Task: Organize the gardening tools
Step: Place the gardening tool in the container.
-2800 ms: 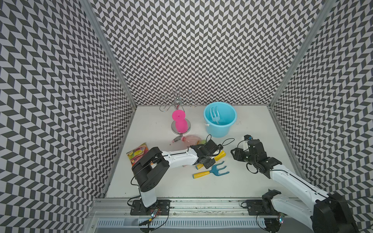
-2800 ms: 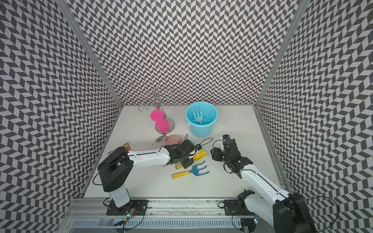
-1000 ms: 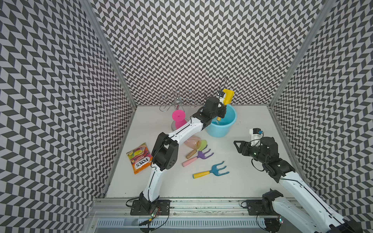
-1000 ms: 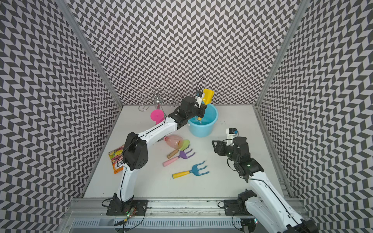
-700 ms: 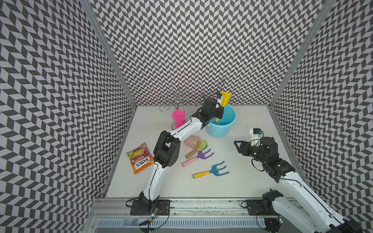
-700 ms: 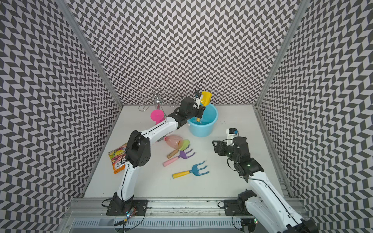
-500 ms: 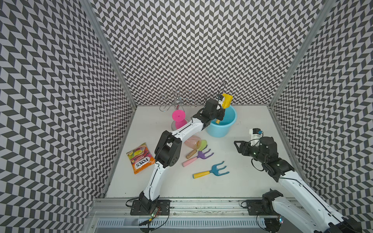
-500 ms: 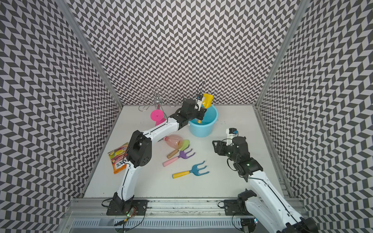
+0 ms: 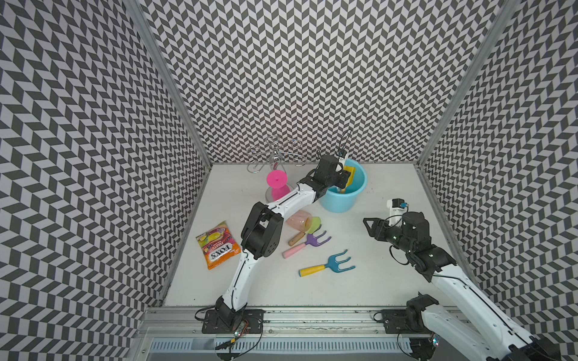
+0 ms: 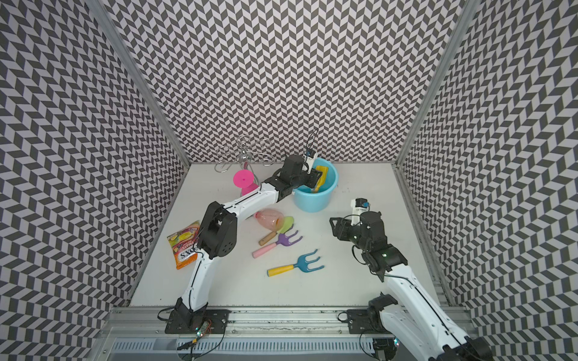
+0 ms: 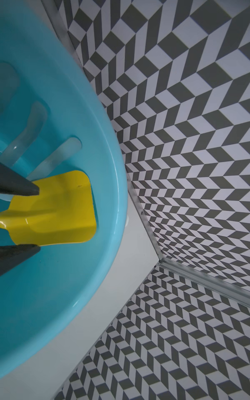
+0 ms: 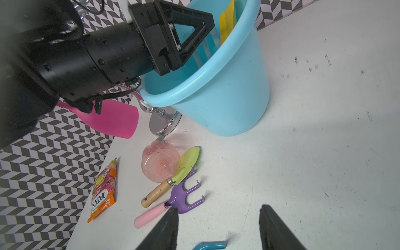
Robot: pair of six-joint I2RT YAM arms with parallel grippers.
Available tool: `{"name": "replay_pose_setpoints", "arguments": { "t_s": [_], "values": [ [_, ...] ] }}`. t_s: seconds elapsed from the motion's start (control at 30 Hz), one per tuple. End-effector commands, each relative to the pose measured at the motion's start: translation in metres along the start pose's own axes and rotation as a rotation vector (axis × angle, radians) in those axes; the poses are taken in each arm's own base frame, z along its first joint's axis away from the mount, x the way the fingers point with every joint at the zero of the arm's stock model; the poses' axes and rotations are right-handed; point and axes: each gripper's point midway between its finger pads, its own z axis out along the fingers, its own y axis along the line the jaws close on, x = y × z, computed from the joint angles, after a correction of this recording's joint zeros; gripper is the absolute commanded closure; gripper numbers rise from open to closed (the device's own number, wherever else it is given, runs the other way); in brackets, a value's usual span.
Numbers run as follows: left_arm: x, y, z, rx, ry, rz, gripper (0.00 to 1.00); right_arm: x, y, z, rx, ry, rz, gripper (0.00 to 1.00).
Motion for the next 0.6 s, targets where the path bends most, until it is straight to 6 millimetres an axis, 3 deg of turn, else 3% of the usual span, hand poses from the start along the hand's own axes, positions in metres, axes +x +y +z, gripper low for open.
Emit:
{"name": "replay_pose_setpoints", "arguments": {
  "t_s": [0.0, 0.37, 0.57],
  "values": [
    [-0.018, -0.007, -0.005, 0.016, -0.032, 0.004, 0.59, -0.008, 0.000, -0.001, -0.004, -0.040, -0.008, 0.39],
    [-0.075, -0.039, -0.054, 0.058, -0.099, 0.082, 0.47, -0.005, 0.002, 0.003, -0.017, -0.023, 0.004, 0.38],
    [-0.075, -0.055, -0.093, 0.073, -0.073, 0.089, 0.42, 0.005, 0.003, 0.011, -0.043, 0.022, 0.014, 0.38]
  ]
}}
